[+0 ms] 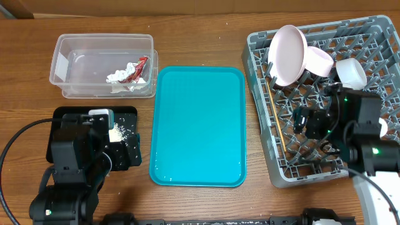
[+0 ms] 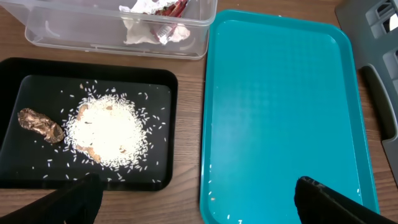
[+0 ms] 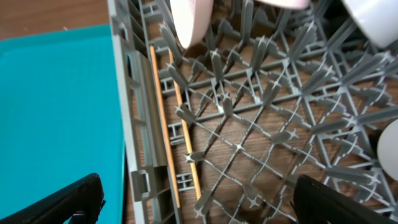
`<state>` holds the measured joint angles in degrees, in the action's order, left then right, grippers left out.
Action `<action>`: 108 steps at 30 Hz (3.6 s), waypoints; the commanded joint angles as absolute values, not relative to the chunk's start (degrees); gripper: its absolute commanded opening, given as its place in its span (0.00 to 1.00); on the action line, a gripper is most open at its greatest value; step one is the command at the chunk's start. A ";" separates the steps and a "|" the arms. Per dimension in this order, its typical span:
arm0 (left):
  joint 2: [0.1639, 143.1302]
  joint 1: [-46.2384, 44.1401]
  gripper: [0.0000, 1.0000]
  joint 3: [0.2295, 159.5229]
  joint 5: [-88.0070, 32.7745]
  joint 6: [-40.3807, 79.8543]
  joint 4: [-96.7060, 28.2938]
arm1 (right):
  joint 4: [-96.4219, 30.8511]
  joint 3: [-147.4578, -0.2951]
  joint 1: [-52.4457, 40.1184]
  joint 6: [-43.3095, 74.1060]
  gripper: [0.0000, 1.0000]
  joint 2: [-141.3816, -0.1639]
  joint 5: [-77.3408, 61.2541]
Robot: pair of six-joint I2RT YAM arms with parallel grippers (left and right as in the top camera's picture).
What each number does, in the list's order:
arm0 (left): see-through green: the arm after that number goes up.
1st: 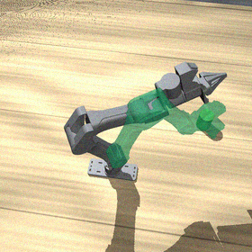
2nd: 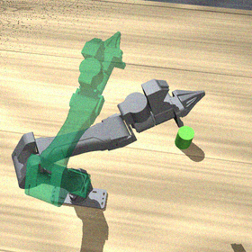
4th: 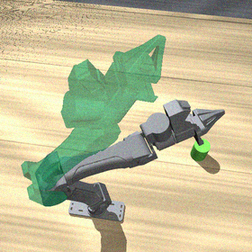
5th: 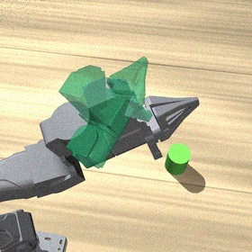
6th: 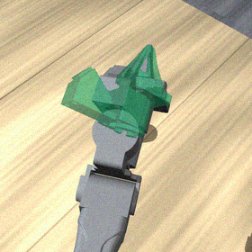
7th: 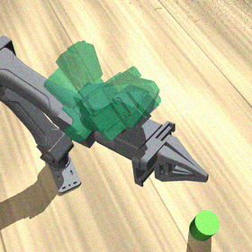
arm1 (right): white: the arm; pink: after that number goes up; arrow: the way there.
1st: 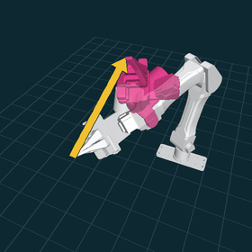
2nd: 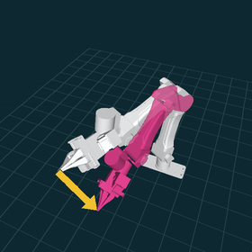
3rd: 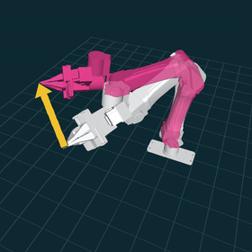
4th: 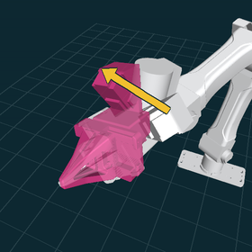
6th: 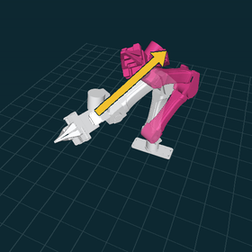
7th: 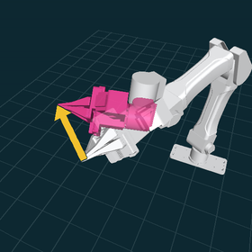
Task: Sort waste into correct bins and load items into the dishwasher
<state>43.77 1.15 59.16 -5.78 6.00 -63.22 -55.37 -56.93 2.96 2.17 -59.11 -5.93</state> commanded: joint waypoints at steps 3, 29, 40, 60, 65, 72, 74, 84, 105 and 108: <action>43.77 1.48 1.00 58.98 -5.37 6.83 -63.24 | -55.18 -56.40 2.96 1.89 1.00 -62.78 -5.61; 43.81 1.48 1.00 58.98 -5.39 6.83 -63.22 | -43.77 -44.10 -0.49 1.89 1.00 -22.28 -3.88; 43.81 1.48 1.00 58.98 -5.37 6.83 -63.22 | -4.23 -14.20 -4.12 1.89 1.00 -7.11 -3.90; 43.81 1.48 1.00 58.98 -5.37 6.83 -63.24 | -4.64 -0.47 -4.01 2.11 1.00 -0.16 -2.57; 43.81 1.48 1.00 58.96 -5.37 6.83 -63.24 | -4.64 -0.47 -4.01 2.11 1.00 -0.16 -2.57; 43.81 1.48 1.00 58.98 -5.37 6.83 -63.22 | -4.64 -0.47 -4.01 2.11 1.00 -0.16 -2.57; 43.81 1.48 1.00 58.96 -5.37 6.83 -63.22 | -4.64 -0.47 -4.01 2.11 1.00 -0.16 -2.57; 43.81 1.48 1.00 58.98 -5.39 6.83 -63.22 | -4.64 -0.47 -4.01 2.11 1.00 -0.16 -2.59; 39.31 1.45 1.00 56.51 -1.06 5.08 -61.52 | -4.64 -0.47 -4.01 2.11 1.00 -0.16 -2.57; 33.65 1.45 1.00 47.35 -1.08 5.08 -50.46 | -4.64 -0.47 -4.01 2.11 1.00 -0.16 -2.57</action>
